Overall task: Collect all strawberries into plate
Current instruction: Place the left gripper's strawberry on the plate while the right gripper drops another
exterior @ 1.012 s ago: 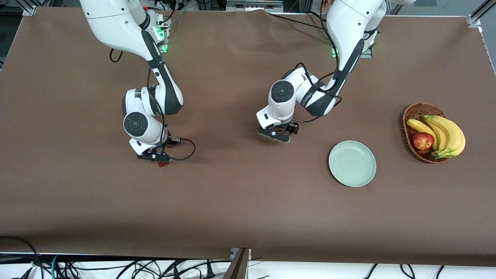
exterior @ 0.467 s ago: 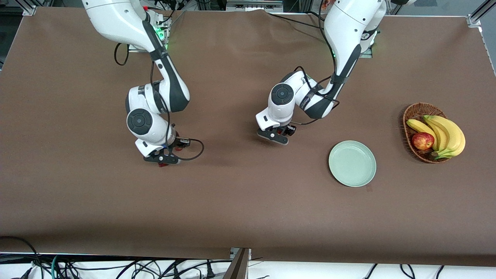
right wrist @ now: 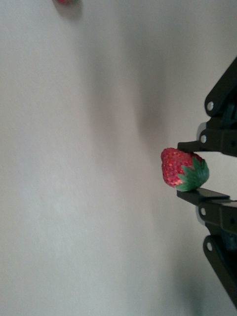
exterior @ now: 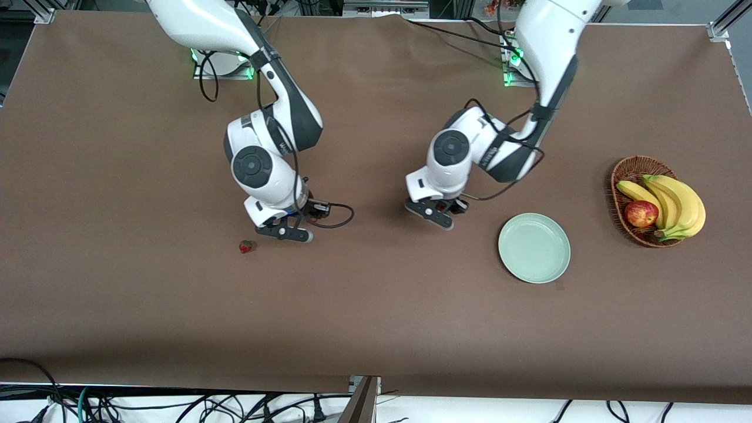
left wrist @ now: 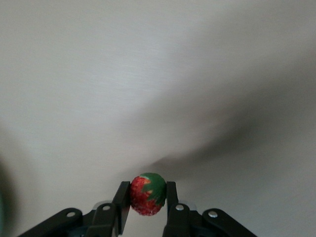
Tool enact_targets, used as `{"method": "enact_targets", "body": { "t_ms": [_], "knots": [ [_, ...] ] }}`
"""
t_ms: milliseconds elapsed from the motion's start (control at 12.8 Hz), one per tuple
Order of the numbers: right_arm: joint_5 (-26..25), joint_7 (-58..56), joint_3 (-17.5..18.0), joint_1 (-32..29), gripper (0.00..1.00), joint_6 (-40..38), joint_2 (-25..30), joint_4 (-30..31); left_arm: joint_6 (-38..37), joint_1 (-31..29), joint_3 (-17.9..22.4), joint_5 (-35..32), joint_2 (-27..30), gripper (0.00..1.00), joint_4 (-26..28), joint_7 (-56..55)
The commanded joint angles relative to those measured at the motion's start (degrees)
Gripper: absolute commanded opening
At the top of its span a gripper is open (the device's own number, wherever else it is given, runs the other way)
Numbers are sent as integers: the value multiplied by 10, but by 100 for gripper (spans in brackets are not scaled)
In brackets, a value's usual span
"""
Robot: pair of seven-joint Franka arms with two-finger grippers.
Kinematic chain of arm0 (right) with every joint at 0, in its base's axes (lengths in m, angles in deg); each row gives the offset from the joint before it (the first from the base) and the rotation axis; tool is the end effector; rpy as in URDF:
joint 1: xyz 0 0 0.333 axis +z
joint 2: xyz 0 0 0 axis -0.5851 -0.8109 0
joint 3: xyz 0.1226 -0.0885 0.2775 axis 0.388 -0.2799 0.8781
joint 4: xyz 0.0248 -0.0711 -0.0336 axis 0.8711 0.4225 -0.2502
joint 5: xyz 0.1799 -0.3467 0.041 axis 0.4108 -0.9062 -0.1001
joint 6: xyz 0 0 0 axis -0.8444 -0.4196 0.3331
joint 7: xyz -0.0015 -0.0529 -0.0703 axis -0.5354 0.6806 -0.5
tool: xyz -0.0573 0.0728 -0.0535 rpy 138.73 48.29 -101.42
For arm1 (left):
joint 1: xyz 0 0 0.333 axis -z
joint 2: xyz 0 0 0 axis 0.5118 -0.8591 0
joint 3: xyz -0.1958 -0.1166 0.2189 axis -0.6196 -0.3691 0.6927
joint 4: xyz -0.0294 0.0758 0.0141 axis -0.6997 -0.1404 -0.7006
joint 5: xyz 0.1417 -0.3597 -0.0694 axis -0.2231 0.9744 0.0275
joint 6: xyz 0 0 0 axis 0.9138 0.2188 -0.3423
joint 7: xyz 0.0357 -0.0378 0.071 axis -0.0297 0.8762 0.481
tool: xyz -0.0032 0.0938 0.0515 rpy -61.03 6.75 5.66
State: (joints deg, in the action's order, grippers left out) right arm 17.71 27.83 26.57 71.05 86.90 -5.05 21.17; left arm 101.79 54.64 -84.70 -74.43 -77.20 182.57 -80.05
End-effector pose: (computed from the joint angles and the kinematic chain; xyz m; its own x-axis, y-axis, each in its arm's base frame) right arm 0.5882 0.3616 0.2860 0.9752 -0.2016 -0.0911 -0.2102 -0.9729 -0.0968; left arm 0.5487 -0.3348 0.2362 0.8409 -0.5373 -0.0651 -0.5406 -0.8396 -0.0532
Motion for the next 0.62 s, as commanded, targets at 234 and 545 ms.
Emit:
{"method": "enact_targets", "body": {
  "t_ms": [234,545],
  "knots": [
    [6,153,18,61,17,18,-87,-117,-96,-150,-38,54,72,0,7,321],
    [6,321,18,133,25,159,-200,-212,-115,-205,-41,95,74,1,9,459]
  ]
}}
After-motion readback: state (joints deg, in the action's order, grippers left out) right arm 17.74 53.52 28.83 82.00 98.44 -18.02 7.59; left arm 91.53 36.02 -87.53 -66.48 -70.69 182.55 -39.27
